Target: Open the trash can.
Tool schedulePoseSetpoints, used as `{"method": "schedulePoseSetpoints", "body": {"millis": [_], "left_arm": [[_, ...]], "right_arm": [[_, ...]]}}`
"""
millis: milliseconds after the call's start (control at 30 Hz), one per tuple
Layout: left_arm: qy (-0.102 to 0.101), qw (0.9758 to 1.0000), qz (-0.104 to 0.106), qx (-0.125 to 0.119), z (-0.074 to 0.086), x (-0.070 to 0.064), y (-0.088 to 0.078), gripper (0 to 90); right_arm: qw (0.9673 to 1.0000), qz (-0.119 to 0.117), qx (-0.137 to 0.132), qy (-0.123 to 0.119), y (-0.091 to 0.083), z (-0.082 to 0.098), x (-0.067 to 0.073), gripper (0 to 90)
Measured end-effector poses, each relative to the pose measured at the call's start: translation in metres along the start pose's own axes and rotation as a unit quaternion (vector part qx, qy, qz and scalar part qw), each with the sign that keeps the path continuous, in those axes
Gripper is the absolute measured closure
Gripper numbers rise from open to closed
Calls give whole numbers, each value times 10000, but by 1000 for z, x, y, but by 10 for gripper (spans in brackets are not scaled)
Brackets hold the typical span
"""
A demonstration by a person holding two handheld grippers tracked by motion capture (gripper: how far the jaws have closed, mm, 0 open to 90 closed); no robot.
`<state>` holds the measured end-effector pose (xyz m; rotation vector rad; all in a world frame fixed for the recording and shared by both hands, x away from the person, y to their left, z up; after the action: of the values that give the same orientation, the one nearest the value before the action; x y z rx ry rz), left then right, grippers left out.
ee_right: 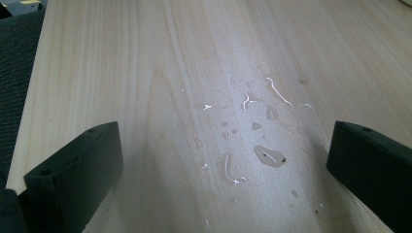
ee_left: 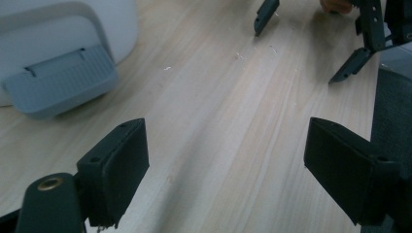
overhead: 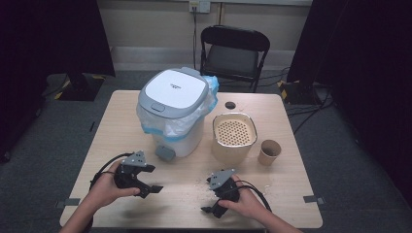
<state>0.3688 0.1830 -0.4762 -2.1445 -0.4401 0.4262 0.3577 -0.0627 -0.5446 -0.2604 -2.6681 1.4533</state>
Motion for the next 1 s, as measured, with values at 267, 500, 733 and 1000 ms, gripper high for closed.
{"method": "schedulePoseSetpoints", "body": {"millis": [267, 500, 733, 1000], "left_arm": [[-159, 9999, -25, 23, -9, 6, -12, 172], [-359, 9993, -57, -14, -18, 11, -27, 217], [-512, 9986, -153, -61, -24, 16, -44, 281], [-616, 9980, -169, -23, -30, 18, -60, 335]], "right_arm": [[10000, 0, 0, 1, 0, 0, 0, 0], [10000, 0, 0, 0, 0, 0, 0, 0], [10000, 3, 3, -6, 0, 0, 0, 0], [10000, 6, 2, -7, 0, 0, 0, 0]]}}
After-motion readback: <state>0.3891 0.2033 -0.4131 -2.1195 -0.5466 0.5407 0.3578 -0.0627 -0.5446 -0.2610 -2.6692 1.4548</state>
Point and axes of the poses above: each handheld gripper's, and its own axes: y roughly forward along the jaws, z roughly out of its underside, x roughly to its left, the point moved 6 cm from there along y, roughly forward along the jaws, and after that the axes turned 12 degrees about x, right-handed, at the moved point
